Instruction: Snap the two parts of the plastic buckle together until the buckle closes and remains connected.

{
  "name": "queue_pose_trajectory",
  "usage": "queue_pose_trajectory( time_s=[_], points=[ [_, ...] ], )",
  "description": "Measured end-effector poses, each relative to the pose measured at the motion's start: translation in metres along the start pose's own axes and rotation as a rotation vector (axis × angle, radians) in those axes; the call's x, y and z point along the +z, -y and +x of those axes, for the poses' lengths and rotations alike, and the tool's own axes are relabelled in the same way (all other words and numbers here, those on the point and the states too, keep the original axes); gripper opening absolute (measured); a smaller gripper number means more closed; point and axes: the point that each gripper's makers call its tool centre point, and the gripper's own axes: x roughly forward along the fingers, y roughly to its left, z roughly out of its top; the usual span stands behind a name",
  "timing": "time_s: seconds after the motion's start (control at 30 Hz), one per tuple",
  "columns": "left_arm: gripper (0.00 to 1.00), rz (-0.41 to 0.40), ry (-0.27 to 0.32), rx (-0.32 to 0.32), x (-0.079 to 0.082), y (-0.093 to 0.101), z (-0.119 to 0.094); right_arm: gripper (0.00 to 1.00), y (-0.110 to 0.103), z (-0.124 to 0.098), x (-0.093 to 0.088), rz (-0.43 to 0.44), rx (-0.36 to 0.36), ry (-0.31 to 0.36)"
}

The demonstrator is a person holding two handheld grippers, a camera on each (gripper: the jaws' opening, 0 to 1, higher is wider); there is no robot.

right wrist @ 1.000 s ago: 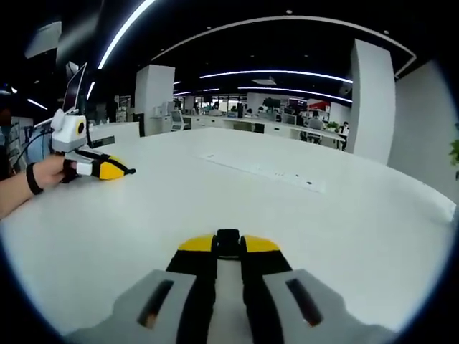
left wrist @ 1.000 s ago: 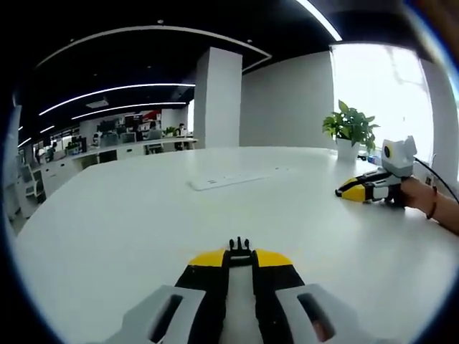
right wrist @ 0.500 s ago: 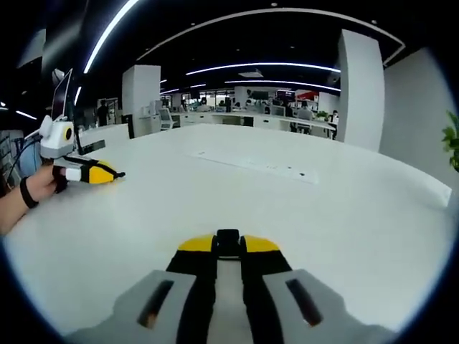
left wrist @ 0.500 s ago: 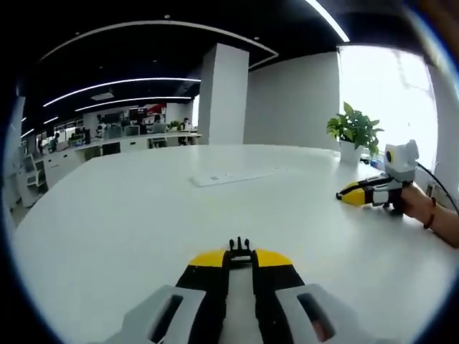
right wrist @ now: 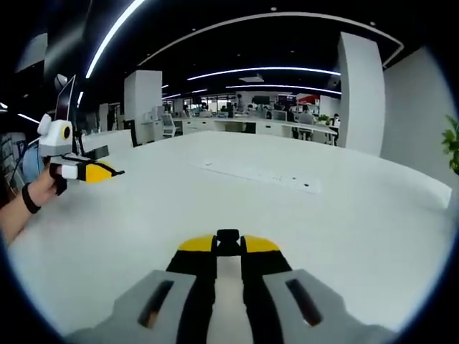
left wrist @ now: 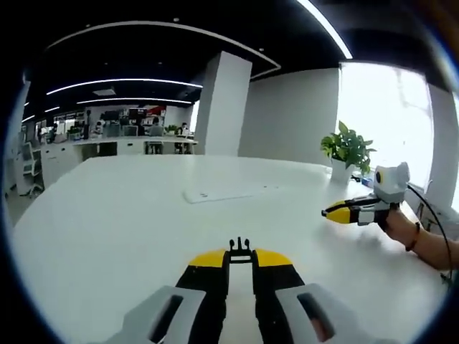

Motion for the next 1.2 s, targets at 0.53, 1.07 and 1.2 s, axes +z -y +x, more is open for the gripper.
queue_pose_trajectory(
  time_s=[0.53, 1.07, 1.2],
  points=[
    [0.11, 0.050, 0.041, -0.031, 0.022, 0.020, -0.012, 0.11, -0.006, -0.024, 0.036, 0.027, 0.021, 0.079],
    [0.11, 0.052, 0.074, -0.051, 0.032, 0.024, -0.018, 0.11, 0.004, -0.031, 0.043, 0.080, 0.019, 0.113],
    [0.11, 0.053, 0.079, -0.048, 0.032, 0.023, -0.019, 0.11, 0.003, -0.029, 0.042, 0.078, 0.024, 0.105]
  ],
)
